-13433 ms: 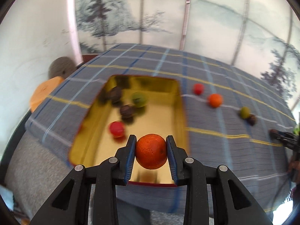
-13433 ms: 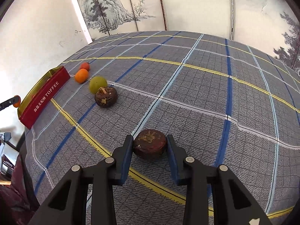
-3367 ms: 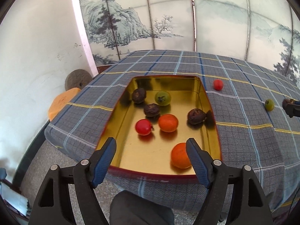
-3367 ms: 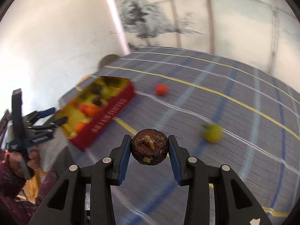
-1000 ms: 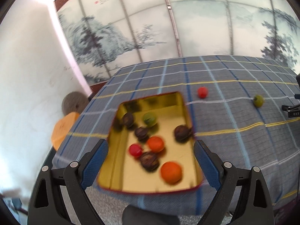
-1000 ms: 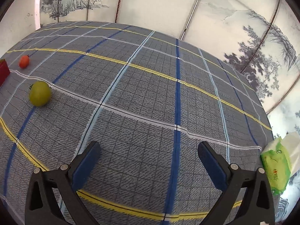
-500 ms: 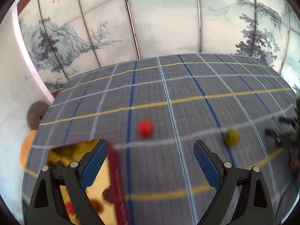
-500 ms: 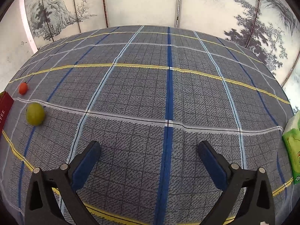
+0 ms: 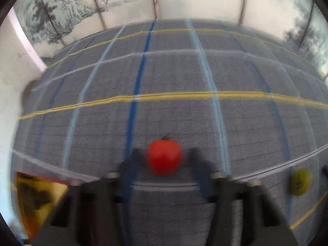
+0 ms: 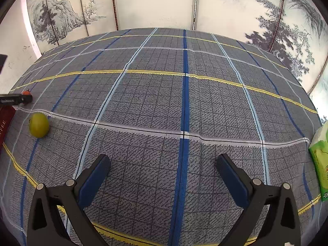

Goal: Organize fruits
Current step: 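Grasp the red tomato with the left gripper while the right gripper grasps the lime, then lower the red tomato into the tin and open the left gripper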

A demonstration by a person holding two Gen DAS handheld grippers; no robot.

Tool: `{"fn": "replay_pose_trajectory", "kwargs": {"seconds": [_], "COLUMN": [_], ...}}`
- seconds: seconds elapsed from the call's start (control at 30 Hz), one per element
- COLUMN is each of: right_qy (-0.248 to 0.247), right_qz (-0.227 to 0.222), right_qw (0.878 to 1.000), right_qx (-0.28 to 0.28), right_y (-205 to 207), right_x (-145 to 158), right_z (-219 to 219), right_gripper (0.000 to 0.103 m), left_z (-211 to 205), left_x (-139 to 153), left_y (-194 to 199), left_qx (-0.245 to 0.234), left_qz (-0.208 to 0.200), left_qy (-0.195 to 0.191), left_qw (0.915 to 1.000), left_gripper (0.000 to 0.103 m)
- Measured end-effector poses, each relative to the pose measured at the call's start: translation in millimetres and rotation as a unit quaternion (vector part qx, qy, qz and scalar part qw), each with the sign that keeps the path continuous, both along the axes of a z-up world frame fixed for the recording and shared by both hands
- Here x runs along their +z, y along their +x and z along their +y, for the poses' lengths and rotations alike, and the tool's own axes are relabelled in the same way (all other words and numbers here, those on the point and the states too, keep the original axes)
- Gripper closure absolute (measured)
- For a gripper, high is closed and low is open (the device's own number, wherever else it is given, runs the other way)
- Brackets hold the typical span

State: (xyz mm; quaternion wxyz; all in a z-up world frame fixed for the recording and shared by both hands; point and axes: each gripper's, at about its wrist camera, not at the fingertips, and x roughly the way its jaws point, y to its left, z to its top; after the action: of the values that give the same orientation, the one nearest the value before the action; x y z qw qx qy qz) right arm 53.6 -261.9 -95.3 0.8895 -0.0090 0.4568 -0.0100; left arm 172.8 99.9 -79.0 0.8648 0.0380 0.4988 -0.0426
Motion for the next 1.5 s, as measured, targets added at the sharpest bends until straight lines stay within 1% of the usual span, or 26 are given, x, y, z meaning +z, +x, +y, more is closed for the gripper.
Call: {"fn": "replay_pose_trajectory", "kwargs": {"seconds": [0.07, 0.13, 0.23, 0.33, 0.37, 0.4, 0.43, 0.47, 0.53, 0.57, 0.6, 0.67, 0.77, 0.83, 0.9, 1.0, 1.03, 1.07, 1.1, 1.13, 1.2, 1.33, 1.4, 1.5], "right_qy": [0.001, 0.0, -0.001, 0.004, 0.024, 0.055, 0.07, 0.079, 0.075, 0.075, 0.077, 0.083, 0.074, 0.069, 0.06, 0.048, 0.041, 0.044, 0.055, 0.059, 0.057, 0.095, 0.107, 0.117], "right_qz": [0.0, 0.0, 0.0, 0.002, -0.006, -0.022, -0.035, -0.052, -0.066, -0.073, -0.077, -0.068, -0.055, -0.047, -0.035, -0.008, -0.013, -0.012, -0.008, -0.006, -0.02, -0.038, -0.045, -0.054], "right_qw": [1.0, 1.0, 1.0, 1.0, 0.999, 0.997, 0.994, 0.991, 0.983, 0.978, 0.974, 0.967, 0.963, 0.963, 0.963, 0.964, 0.965, 0.964, 0.964, 0.964, 0.965, 0.964, 0.963, 0.961], "right_qx": [0.0, 0.0, 0.001, 0.016, 0.032, 0.056, 0.072, 0.099, 0.152, 0.181, 0.199, 0.23, 0.252, 0.256, 0.259, 0.26, 0.258, 0.26, 0.262, 0.259, 0.254, 0.245, 0.243, 0.244], "right_y": [0, 0, 0, 3, 0, -5, -8, -13, -16, -16, -15, -5, 12, 21, 29, 39, 37, 35, 33, 32, 18, -15, -28, -45], "right_x": [0, 0, 0, 0, 3, 9, 14, 22, 32, 36, 37, 38, 32, 28, 20, 6, 4, 4, 6, 7, 13, 23, 26, 33], "right_z": [0, 0, 1, 2, 4, 8, 12, 23, 48, 64, 75, 98, 124, 132, 141, 144, 144, 145, 144, 142, 140, 129, 125, 123], "right_gripper": [0.0, 0.0, 0.0, 0.0, 0.0, 0.001, 0.001, 0.001, 0.001, 0.004, 0.007, 0.02, 0.022, 0.022, 0.028, 0.044, 0.05, 0.066, 0.072, 0.071, 0.071, 0.071, 0.071, 0.071], "left_z": [1, -1, -9, -16, -17, -18, -20, -21, -20, -20, -19, -14, -7, 0, 8, 22, 30, 39, 47, 55, 78, 115, 132, 143], "left_x": [1, 5, 20, 36, 41, 46, 50, 53, 61, 64, 66, 74, 84, 89, 93, 97, 98, 98, 98, 97, 93, 77, 68, 59], "left_y": [-5, -20, -57, -96, -107, -122, -132, -141, -160, -167, -171, -184, -200, -208, -214, -223, -226, -230, -232, -233, -238, -246, -247, -243], "left_qx": [0.004, 0.005, -0.008, -0.024, -0.025, -0.031, -0.035, -0.037, -0.04, -0.041, -0.04, -0.035, -0.027, -0.022, -0.014, 0.001, 0.01, 0.022, 0.033, 0.043, 0.069, 0.11, 0.126, 0.137], "left_qz": [-0.001, -0.008, -0.033, -0.044, -0.045, -0.048, -0.05, -0.052, -0.057, -0.059, -0.061, -0.068, -0.078, -0.085, -0.091, -0.095, -0.096, -0.098, -0.098, -0.097, -0.094, -0.084, -0.075, -0.068], "left_qy": [-0.007, -0.019, -0.029, -0.044, -0.049, -0.054, -0.055, -0.055, -0.056, -0.058, -0.058, -0.061, -0.063, -0.062, -0.061, -0.06, -0.061, -0.062, -0.063, -0.064, -0.058, -0.033, -0.035, -0.041], "left_qw": [1.0, 0.9998, 0.999, 0.9978, 0.9975, 0.9969, 0.9966, 0.9964, 0.996, 0.9958, 0.9956, 0.9952, 0.9945, 0.9942, 0.9938, 0.9937, 0.9935, 0.9931, 0.9926, 0.9923, 0.9915, 0.9898, 0.9885, 0.9874], "left_gripper": [0.073, 0.073, 0.072, 0.072, 0.072, 0.072, 0.072, 0.072, 0.072, 0.072, 0.072, 0.072, 0.072, 0.072, 0.072, 0.072, 0.072, 0.072, 0.072, 0.072, 0.072, 0.072, 0.072, 0.072]}}
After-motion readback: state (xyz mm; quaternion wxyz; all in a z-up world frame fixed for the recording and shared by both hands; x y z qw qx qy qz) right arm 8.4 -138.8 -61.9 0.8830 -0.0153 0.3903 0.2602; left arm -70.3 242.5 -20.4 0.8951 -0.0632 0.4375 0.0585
